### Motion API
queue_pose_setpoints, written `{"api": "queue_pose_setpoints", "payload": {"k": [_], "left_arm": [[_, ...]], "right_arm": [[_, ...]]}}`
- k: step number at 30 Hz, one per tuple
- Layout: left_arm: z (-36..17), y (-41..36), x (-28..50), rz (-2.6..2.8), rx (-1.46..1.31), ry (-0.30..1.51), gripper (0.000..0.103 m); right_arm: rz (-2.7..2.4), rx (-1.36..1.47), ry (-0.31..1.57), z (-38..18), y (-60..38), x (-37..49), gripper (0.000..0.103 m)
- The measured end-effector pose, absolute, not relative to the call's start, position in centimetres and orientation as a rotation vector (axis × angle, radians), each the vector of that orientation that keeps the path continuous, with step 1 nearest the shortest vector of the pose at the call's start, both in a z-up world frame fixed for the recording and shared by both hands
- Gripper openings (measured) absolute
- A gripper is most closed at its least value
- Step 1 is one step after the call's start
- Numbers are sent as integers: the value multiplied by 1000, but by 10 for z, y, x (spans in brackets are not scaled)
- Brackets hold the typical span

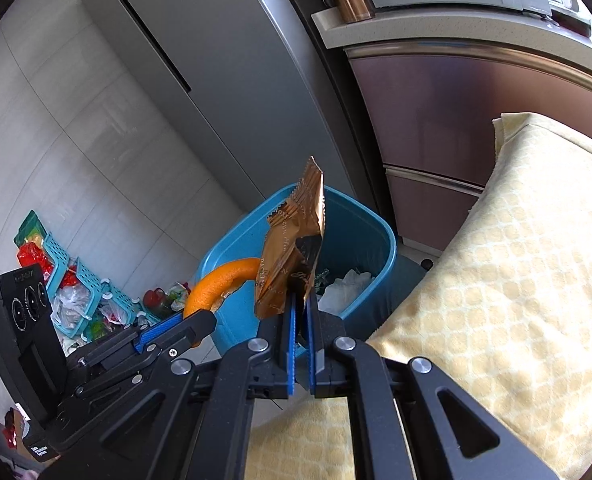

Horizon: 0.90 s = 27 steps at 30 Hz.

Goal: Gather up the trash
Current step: 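Open the left tool over the teal bin while the right tool releases the foil packet into it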

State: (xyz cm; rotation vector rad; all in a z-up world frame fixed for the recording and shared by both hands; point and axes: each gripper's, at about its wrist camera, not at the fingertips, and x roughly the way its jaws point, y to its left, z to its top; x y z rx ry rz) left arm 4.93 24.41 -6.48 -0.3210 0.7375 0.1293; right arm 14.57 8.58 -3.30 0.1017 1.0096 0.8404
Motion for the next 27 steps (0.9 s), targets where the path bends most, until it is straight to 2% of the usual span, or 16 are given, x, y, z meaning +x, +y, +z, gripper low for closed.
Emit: {"api": "queue_pose_setpoints", "payload": {"k": [17, 27], "left_arm": [[-87, 250, 67, 146, -340, 788, 17], [-110, 262, 77, 143, -409, 854, 19]], "right_arm": [[816, 46, 1067, -46, 115, 154, 6], [812, 14, 1098, -54, 132, 157, 15]]}}
